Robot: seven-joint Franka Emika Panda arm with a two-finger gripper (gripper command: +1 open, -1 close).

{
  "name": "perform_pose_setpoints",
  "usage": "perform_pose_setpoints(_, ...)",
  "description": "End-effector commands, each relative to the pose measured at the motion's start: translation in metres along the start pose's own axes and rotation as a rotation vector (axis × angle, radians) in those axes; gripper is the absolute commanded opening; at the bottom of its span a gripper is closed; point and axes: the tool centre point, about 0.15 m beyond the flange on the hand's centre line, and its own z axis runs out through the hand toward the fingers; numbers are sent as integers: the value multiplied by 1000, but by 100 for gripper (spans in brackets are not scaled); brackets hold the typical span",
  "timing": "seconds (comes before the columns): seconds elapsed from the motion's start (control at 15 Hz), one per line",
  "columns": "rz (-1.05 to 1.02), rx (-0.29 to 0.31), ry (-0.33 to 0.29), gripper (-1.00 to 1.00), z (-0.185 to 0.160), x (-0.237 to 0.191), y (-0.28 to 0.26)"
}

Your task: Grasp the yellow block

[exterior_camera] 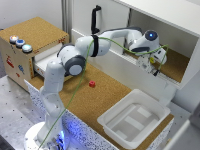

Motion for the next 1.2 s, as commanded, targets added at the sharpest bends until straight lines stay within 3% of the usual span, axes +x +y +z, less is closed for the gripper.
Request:
perform_pose_setpoints(0.0, 44, -163, 64, -100, -37, -101, -47)
perform_pose_setpoints(0.27, -5, -176, 38, -100, -58, -149, -97)
perform_pose_setpoints(0.47, -65, -146, 27, -100, -64, -173, -142)
perform_pose_setpoints(1.13, -505, 89, -102, -100, -35, -245, -330)
